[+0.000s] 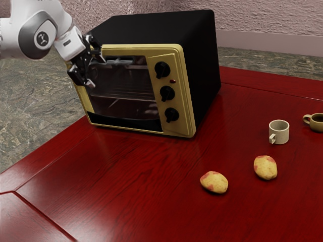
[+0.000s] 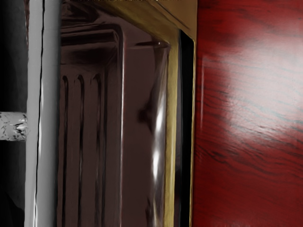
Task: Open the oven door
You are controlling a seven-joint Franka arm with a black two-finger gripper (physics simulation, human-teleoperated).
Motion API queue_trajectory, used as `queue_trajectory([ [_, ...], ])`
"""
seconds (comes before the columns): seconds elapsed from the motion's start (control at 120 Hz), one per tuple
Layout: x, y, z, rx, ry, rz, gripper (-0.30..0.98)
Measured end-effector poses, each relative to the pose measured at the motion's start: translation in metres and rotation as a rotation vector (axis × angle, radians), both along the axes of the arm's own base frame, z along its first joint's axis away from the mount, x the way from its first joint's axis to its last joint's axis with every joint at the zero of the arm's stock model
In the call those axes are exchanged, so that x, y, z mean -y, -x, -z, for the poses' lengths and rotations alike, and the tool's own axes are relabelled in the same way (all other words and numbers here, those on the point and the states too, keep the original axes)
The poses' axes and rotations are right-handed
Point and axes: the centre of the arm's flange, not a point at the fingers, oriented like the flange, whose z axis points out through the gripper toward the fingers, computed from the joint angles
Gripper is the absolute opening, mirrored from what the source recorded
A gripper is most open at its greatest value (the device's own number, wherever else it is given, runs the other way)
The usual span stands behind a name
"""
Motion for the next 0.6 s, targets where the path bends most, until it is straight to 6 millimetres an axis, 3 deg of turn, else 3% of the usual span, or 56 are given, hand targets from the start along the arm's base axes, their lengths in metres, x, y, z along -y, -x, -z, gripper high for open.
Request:
queue_trajectory([
  [0.175, 0.012, 0.011, 0.007, -0.064, -0.041, -0.012, 0.68],
  [0.308, 0.058, 0.044, 0.016, -0.137, -0.142, -0.039, 0.64],
  [0.358, 0.077, 0.067, 0.022, -0.168, -0.21, -0.066, 0.56],
  [0.383, 0.088, 0.087, 0.024, -0.187, -0.262, -0.094, 0.49],
  [0.4, 0.097, 0.1, 0.025, -0.198, -0.3, -0.112, 0.51],
  [0.442, 0.134, 0.138, 0.028, -0.213, -0.389, -0.136, 0.56],
  [0.458, 0.155, 0.162, 0.025, -0.206, -0.429, -0.143, 0.57],
  [0.492, 0.195, 0.213, 0.003, -0.153, -0.48, -0.15, 0.6],
  [0.508, 0.209, 0.238, -0.023, -0.098, -0.482, -0.156, 0.61],
  [0.558, 0.245, 0.294, -0.178, 0.193, -0.375, -0.141, 0.63],
  [0.575, 0.254, 0.296, -0.219, 0.263, -0.319, -0.114, 0.64],
  [0.6, 0.267, 0.261, -0.248, 0.29, -0.216, -0.041, 0.65],
])
